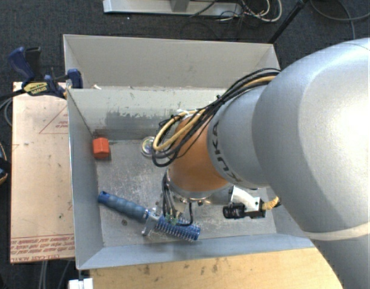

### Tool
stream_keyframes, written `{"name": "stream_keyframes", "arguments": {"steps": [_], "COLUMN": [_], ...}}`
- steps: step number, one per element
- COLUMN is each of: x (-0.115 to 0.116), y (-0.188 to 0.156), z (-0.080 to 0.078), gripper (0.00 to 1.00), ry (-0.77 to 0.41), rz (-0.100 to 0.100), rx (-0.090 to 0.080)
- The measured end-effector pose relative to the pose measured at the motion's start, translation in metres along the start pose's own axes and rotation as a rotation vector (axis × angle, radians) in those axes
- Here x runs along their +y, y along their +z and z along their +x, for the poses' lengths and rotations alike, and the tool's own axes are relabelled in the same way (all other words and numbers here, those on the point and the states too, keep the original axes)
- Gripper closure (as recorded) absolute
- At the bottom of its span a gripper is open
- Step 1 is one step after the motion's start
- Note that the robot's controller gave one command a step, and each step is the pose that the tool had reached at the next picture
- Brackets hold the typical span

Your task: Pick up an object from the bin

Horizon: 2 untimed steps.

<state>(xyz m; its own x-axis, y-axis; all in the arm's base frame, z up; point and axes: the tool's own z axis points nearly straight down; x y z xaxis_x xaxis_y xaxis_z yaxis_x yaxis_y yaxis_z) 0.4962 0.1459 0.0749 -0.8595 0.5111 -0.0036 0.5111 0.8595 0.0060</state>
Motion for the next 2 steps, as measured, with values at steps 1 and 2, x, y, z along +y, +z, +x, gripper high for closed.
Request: {"name": "stream_keyframes", "arguments": {"steps": [1,2], "x": [0.0012,0.0033], "y": [-0.0021,-0.0042], "z": [-0.0006,-0.0025], "gripper": [0.00,1.00], "ry": [0.000,0.001], "rz": [0.003,-0.004], "rx": [0.003,-0.003]}}
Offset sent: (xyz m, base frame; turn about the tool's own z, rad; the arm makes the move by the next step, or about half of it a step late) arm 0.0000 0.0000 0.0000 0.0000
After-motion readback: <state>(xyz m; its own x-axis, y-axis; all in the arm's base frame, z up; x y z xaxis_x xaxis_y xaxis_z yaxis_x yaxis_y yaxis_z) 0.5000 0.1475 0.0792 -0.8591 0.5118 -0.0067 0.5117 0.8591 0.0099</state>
